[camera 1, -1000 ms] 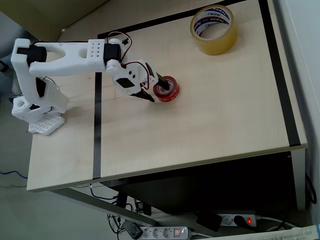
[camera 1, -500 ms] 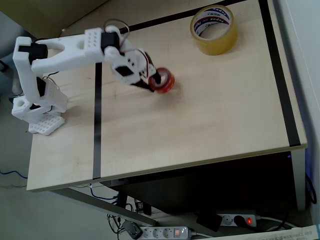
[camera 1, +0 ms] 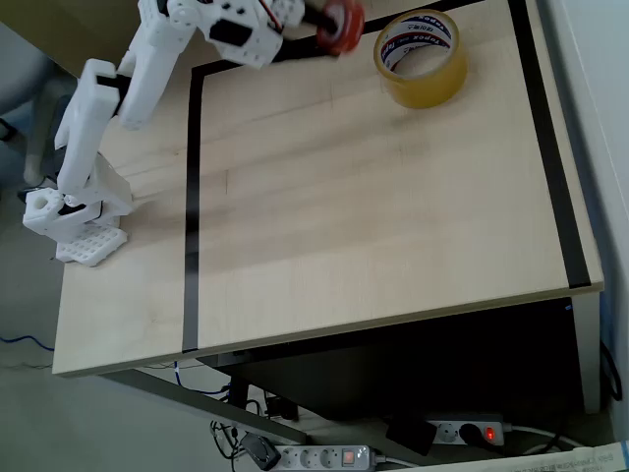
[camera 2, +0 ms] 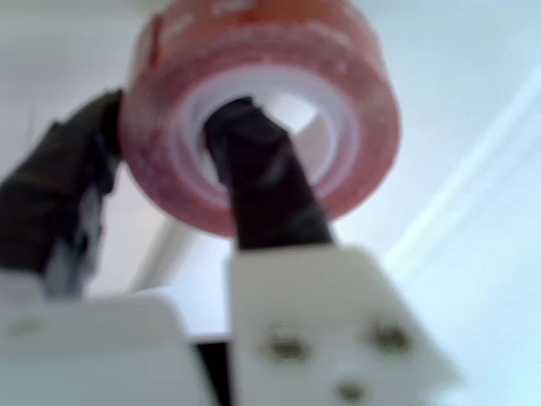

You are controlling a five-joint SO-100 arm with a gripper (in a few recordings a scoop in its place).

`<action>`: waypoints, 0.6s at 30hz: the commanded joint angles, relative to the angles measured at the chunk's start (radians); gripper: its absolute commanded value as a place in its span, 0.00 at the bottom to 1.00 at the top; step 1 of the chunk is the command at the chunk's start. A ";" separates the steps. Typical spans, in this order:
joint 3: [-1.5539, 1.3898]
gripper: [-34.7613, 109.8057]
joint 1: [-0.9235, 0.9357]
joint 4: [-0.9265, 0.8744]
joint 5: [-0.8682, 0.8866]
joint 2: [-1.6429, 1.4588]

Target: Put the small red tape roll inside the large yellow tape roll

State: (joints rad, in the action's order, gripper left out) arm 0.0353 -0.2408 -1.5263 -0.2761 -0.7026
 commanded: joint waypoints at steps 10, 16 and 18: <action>0.115 0.24 0.003 0.368 0.002 0.158; 0.051 0.33 0.000 0.425 0.014 0.189; 0.044 0.36 0.003 0.423 0.014 0.190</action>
State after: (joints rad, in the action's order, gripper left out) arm 0.0491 -0.2393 -1.1443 -0.2746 -0.4449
